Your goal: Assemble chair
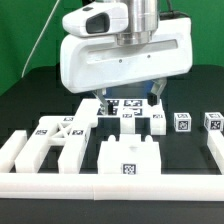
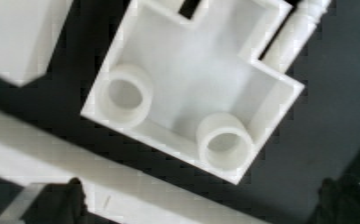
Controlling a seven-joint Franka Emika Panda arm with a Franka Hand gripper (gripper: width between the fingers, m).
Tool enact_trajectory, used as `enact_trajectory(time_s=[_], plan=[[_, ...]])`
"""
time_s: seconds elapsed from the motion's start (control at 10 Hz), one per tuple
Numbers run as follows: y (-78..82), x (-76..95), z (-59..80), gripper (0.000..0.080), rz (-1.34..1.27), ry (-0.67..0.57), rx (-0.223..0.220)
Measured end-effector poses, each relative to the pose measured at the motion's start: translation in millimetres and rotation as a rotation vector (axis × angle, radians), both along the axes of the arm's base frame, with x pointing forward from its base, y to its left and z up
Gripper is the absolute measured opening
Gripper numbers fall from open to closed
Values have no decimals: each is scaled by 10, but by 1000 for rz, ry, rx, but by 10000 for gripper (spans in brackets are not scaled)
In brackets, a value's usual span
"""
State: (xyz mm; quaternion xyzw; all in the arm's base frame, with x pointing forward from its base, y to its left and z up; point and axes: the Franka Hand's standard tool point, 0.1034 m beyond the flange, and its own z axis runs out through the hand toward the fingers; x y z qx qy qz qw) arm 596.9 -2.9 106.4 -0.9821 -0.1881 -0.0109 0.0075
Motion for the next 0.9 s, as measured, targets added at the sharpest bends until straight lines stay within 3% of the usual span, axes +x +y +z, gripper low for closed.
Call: enact_trajectory(time_s=[0.4,0.6,0.7,0.9], plan=[[13,-7,-27,650,-240,8,14],[-307,23,-347,649,-297,17,-14],[-388,20,-406,649,-289,18,-18],[-405,20,-595,649,-292,-1,-16]])
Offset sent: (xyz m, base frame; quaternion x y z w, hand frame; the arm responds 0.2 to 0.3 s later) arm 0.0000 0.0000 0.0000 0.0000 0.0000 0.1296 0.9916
